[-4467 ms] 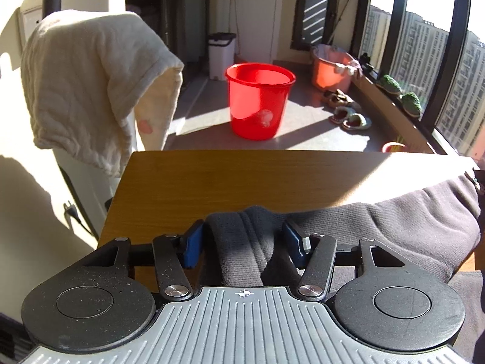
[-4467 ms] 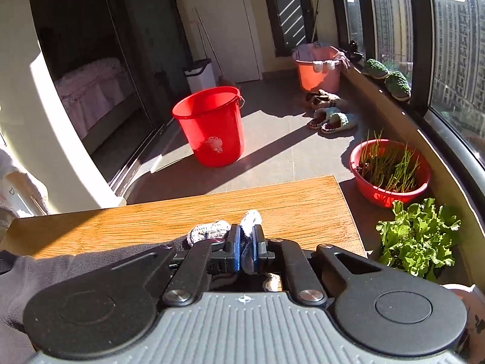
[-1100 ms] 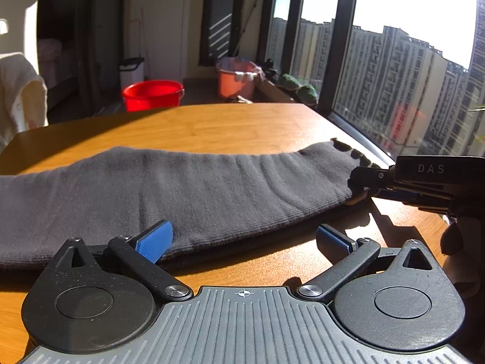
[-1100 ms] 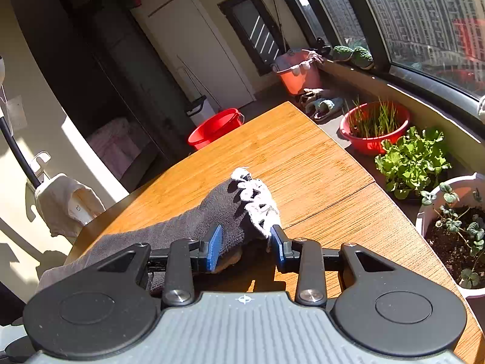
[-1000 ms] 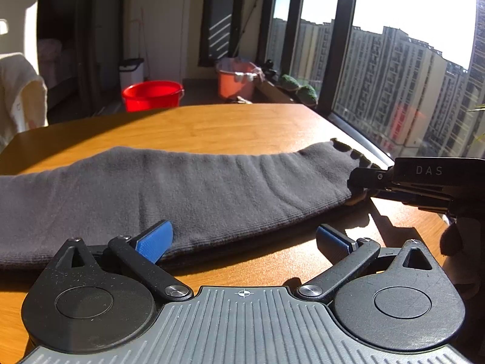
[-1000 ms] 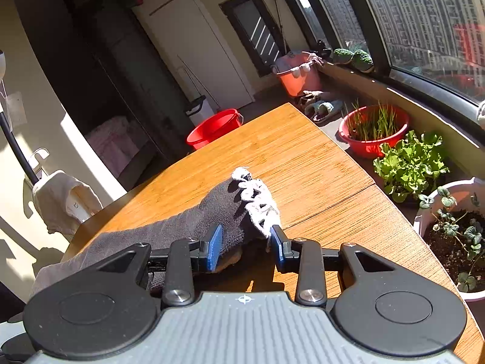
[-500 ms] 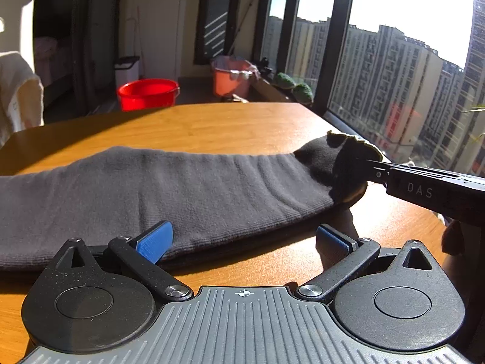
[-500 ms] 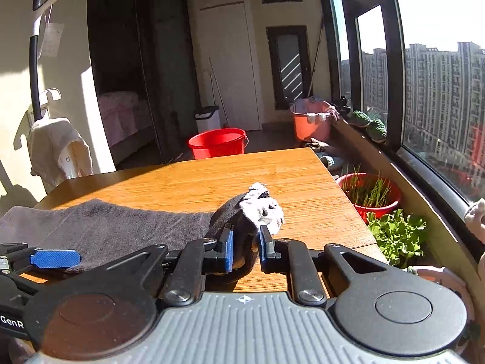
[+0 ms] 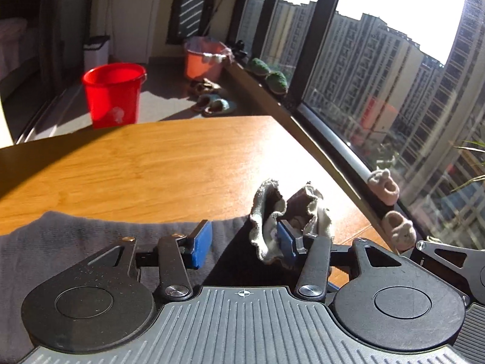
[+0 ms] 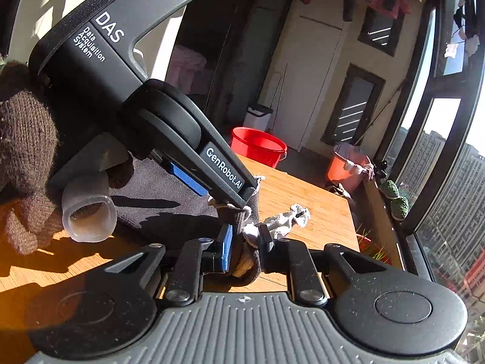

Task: Fold clothes
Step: 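Grasp the cuffs with the left gripper while the right gripper holds them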

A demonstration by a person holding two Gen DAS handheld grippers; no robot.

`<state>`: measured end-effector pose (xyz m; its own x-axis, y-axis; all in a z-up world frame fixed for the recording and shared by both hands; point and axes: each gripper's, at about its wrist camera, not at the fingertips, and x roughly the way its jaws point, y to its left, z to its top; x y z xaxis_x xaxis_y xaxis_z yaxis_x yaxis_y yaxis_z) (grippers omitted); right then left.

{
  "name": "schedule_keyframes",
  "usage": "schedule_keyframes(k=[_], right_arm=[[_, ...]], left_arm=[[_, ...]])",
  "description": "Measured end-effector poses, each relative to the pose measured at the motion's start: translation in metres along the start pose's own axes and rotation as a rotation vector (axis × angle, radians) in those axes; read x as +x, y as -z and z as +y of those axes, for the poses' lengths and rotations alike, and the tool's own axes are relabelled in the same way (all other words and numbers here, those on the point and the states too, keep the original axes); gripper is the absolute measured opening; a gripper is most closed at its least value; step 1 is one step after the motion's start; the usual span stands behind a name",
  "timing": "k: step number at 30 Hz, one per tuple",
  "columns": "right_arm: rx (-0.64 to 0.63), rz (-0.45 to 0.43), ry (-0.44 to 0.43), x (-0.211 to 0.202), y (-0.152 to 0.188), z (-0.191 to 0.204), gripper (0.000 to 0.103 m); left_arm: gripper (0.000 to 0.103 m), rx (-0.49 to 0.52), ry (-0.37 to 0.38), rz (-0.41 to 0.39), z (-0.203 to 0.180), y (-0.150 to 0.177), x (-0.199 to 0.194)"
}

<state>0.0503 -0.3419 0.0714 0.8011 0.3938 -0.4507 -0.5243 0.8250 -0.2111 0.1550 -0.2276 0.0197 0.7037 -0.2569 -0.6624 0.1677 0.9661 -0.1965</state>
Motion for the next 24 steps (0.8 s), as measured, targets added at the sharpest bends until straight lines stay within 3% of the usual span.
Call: schedule_keyframes(k=[3, 6, 8, 13, 14, 16, 18, 22, 24], right_arm=[[0.238, 0.012, -0.016, -0.006, 0.002, -0.039, 0.026], [0.461, 0.058, 0.012, 0.003, 0.012, -0.075, 0.026], [0.545, 0.087, 0.026, 0.010, 0.020, -0.087, 0.026], [0.708, 0.142, -0.045, 0.021, 0.054, -0.099, 0.030], [0.699, 0.137, -0.053, 0.023, 0.055, -0.097, 0.029], [0.651, 0.112, -0.066, 0.022, 0.044, -0.087, 0.006], [0.581, 0.059, -0.074, 0.015, 0.030, -0.072, 0.007], [0.248, -0.011, -0.070, 0.001, -0.002, -0.013, 0.007], [0.085, -0.007, -0.072, 0.003, -0.004, 0.021, 0.007]], left_arm=[[0.049, -0.003, -0.031, 0.014, 0.008, 0.009, 0.009], [0.049, -0.007, -0.031, 0.005, 0.014, 0.016, 0.008], [0.049, -0.011, -0.025, 0.003, 0.016, 0.018, 0.005], [0.049, -0.028, -0.010, -0.002, 0.022, 0.019, 0.003], [0.049, -0.028, -0.010, -0.004, 0.023, 0.020, 0.003], [0.049, -0.030, -0.002, -0.009, 0.025, 0.021, 0.003], [0.049, -0.064, 0.025, -0.011, 0.033, 0.021, 0.001], [0.049, -0.170, 0.034, -0.038, 0.056, 0.017, -0.015], [0.055, -0.176, 0.019, -0.079, 0.061, 0.013, -0.029]])
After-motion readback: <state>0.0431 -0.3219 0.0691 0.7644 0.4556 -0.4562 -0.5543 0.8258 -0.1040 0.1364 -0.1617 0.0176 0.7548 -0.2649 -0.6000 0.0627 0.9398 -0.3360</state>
